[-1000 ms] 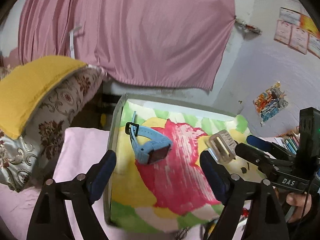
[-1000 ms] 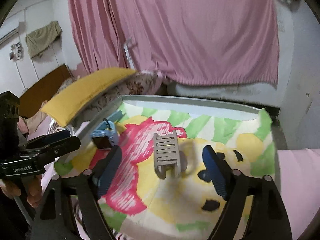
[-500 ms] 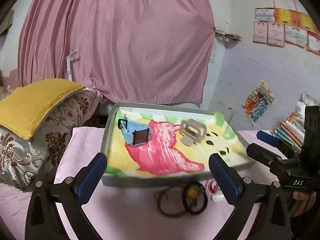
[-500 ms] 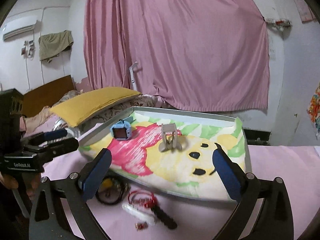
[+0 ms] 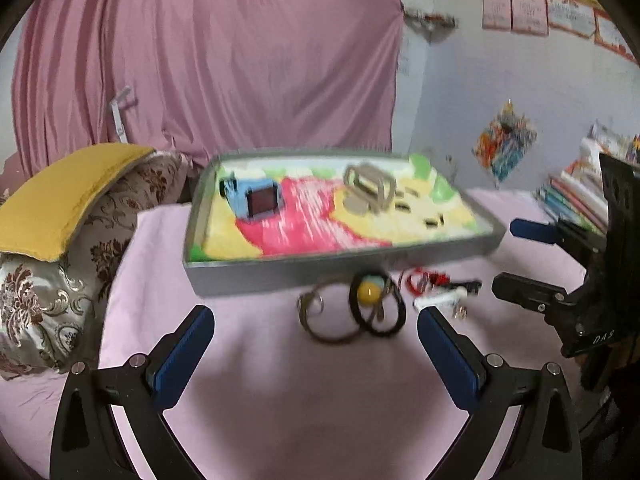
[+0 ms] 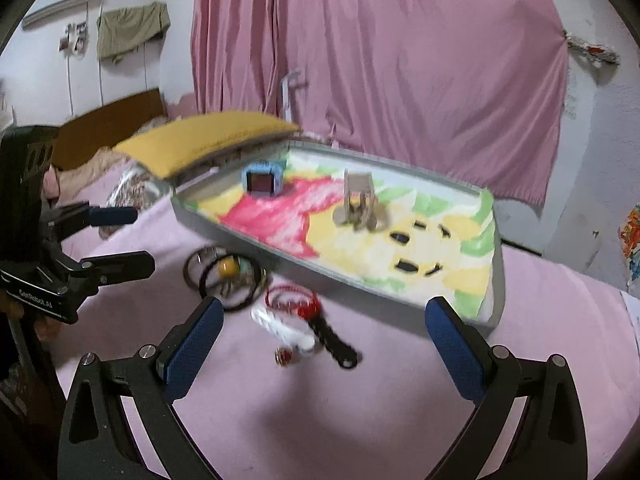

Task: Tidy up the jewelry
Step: 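Withdraw both tools from the tray toward the remaining jewelry, then grasp the black hair tie with the left tool while the right tool grasps the white hair clip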

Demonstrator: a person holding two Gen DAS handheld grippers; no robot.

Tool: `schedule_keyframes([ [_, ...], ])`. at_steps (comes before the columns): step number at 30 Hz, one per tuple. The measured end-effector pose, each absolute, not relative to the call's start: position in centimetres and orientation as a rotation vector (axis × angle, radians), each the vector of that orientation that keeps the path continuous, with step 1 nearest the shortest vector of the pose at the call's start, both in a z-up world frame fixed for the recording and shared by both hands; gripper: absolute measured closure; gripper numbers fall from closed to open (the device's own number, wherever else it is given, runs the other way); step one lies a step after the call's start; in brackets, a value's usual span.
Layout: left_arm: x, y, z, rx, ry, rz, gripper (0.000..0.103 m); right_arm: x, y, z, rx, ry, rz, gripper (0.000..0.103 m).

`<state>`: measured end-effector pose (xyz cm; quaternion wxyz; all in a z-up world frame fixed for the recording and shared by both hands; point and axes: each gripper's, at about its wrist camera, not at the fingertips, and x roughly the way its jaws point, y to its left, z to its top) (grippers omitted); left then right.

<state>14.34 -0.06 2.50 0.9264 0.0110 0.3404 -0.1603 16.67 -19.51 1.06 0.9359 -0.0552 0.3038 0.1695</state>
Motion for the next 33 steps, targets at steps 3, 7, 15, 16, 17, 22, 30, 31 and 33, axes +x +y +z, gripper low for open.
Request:
schedule_keyframes([
  [3,14.9,-0.2,1.8,0.018,0.753,-0.346,0.001,17.2,-19.6,0.3,-0.114,0.67,0.356,0.004],
  [7,15.7,-0.1,1.0,-0.015,0.808,-0.361,0.013,17.8,-19.7,-0.4,-0.107,0.719,0.372,0.013],
  [15,16.4,-0.9,0.6,-0.055,0.835,-0.421,0.037,18.0,-18.5,-1.0,-0.134,0.772,0.455,0.055],
  [16,16.5,-1.1,0.6,-0.054,0.836,-0.431,0.04,18.1,-18.3,-1.0,-0.138,0.777,0.467,0.057],
  [17,16.6,-1.3,0.6,-0.051,0.84,-0.44,0.044,18.2,-18.1,-1.1,-0.14,0.782,0.476,0.061],
  [22,17.6,-2.0,0.2,-0.059,0.865,-0.461,0.053,18.7,-17.4,-1.5,-0.157,0.813,0.514,0.064],
  [30,19.4,-2.1,-0.6,-0.125,0.927,-0.49,0.075,19.7,-17.0,-2.1,-0.189,0.85,0.546,0.075],
  [31,19.5,-2.1,-0.6,-0.131,0.932,-0.497,0.077,19.7,-17.0,-2.1,-0.195,0.852,0.551,0.075],
  [33,19.6,-2.1,-0.7,-0.144,0.939,-0.511,0.086,19.5,-16.8,-2.1,-0.211,0.855,0.559,0.077],
])
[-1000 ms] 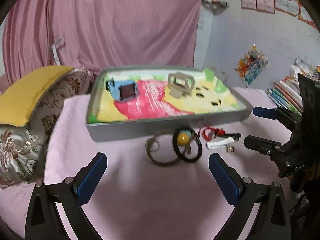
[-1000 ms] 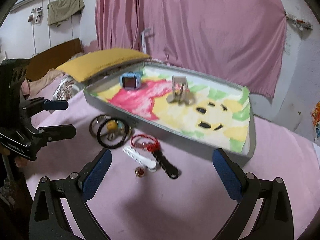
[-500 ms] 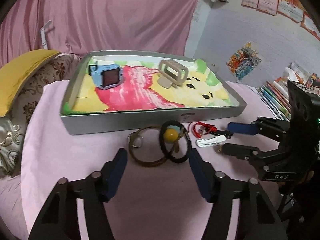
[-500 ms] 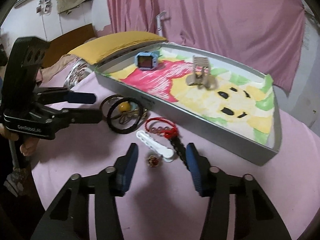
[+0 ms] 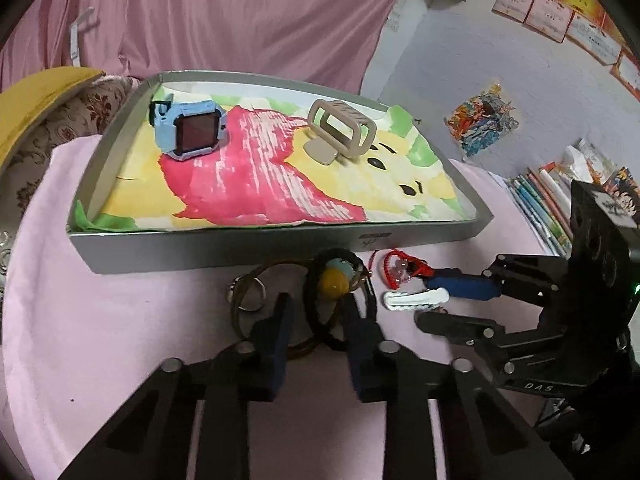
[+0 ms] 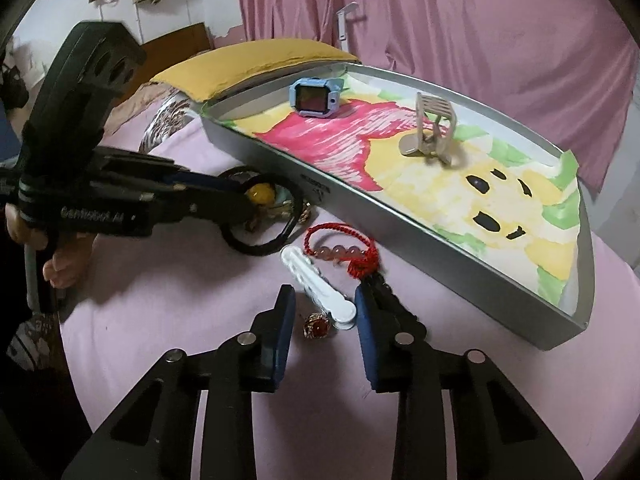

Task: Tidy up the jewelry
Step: 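Grasp the black hair tie with the left tool while the right tool grasps the white hair clip, then carry the hair tie and white clip into the tray while both tools open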

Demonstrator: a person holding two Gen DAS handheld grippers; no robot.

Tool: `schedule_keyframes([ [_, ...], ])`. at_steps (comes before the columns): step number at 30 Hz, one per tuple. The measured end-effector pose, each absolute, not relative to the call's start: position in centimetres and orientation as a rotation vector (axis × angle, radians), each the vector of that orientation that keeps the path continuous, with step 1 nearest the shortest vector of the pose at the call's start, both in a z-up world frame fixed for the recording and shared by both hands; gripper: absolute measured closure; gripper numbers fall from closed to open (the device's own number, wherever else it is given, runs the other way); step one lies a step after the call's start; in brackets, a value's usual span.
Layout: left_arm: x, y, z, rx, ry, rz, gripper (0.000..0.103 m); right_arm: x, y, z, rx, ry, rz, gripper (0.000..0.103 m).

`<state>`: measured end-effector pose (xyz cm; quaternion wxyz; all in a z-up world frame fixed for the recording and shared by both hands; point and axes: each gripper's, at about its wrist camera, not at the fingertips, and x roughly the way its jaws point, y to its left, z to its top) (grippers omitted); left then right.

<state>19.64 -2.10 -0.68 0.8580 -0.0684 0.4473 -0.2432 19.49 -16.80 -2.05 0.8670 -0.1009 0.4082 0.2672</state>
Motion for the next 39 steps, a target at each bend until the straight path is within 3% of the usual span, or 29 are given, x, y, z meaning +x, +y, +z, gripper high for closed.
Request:
schedule_keyframes([
  [4,19.5,-2.3,-0.5,-0.151,0.938,-0.527,0.095,19.4,-16.7,-1.9,-0.206,0.87,0.587,0.077],
  [17,17.9,-2.7,0.6,-0.133,0.897,-0.54,0.097,20.3,-16.1,-1.9,-0.171,0.885,0.608,0.077],
  [20,17.6,-2.7,0.6,-0.128,0.889,-0.544,0.097,20.2,-15.8,-1.9,-0.192,0.885,0.595,0.089],
  [25,16.9,-3.0,1.2,-0.111,0.854,-0.555,0.098,20.1,-16.0,-1.8,-0.188,0.885,0.579,0.09],
  [39,15.9,-2.0,5.2,-0.147,0.584,-0.465,0.098,18.6,-18.6,2.3,0.07,0.602,0.525,0.09],
])
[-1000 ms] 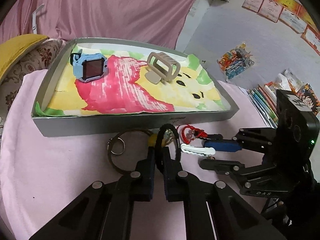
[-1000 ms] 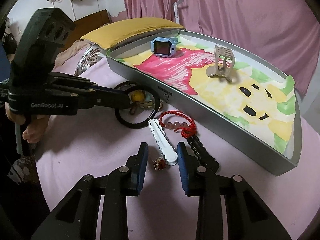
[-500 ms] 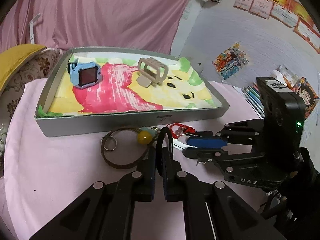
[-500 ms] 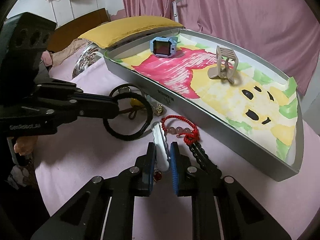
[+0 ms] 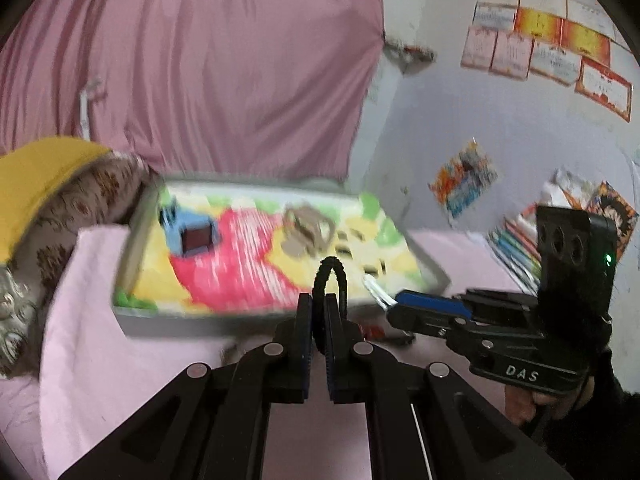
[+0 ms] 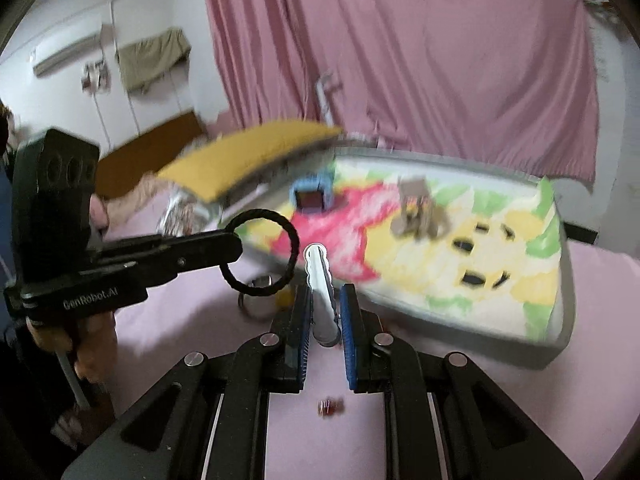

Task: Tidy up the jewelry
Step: 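Carry the hair tie and white clip into the tray while both tools open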

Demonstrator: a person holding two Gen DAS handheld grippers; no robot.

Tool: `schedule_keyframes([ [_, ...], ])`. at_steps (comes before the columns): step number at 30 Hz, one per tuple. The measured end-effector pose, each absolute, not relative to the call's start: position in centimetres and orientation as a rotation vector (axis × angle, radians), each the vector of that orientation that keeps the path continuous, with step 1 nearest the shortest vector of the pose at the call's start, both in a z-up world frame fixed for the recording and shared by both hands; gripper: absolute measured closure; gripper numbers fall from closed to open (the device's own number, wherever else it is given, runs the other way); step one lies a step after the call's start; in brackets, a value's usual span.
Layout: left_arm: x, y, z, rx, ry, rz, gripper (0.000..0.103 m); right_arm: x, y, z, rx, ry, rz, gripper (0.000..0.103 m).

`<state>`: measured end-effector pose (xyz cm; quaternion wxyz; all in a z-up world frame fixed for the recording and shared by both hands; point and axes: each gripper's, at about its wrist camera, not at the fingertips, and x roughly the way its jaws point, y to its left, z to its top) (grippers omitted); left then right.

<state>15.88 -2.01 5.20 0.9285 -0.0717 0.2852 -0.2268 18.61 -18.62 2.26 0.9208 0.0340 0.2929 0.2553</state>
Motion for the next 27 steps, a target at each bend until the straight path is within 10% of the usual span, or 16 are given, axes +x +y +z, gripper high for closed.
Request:
schedule_keyframes([
  [13,19.1,-2.9,7.3,-0.07,0.367,-0.312,0.098,20.4,-18.1,5.6,0.096,0.329,0.296,0.09],
  [27,23.5,-3.2,4.0,-0.116,0.497,-0.287,0.098,24.0,-17.7,3.2,0.128,0.449,0.262,0.09],
])
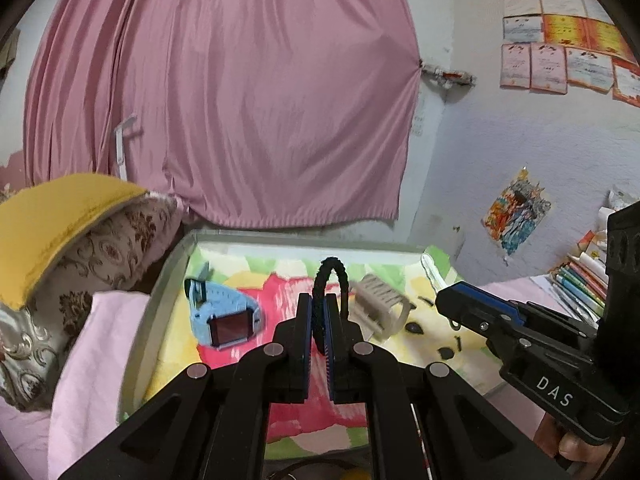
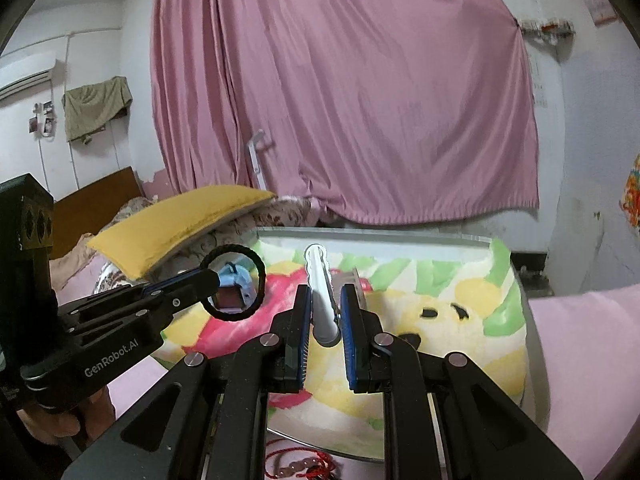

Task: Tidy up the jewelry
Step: 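Carry the hair tie and white clip into the tray while both tools open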

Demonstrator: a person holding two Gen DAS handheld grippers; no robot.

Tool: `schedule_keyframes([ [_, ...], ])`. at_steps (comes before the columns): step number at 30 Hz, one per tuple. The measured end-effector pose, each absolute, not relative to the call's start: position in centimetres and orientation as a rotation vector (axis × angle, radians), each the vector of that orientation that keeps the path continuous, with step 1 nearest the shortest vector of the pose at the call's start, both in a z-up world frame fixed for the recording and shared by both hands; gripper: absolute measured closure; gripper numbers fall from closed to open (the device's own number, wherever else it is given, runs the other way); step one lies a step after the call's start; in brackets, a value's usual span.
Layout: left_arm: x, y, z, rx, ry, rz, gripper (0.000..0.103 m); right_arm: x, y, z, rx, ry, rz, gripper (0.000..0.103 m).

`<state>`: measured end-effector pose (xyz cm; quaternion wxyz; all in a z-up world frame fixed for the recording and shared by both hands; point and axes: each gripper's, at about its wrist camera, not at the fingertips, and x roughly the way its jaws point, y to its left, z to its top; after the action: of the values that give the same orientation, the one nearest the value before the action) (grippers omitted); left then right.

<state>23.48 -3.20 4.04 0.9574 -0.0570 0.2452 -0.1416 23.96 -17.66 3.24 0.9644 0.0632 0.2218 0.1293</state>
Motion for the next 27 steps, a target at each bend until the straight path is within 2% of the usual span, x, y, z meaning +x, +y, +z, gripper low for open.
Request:
schedule_keyframes([
  [19,26.0,-2.6,1.2,-0.146,0.733,-0.286,0.098,28.0,-17.9,-1.6,0.185,0.739,0.332,0.09],
  [27,26.5,-2.3,0.5,-0.157,0.798,-0.28,0.097,28.6,-17.1,-2.7,0.175,0.777,0.331,0.09],
])
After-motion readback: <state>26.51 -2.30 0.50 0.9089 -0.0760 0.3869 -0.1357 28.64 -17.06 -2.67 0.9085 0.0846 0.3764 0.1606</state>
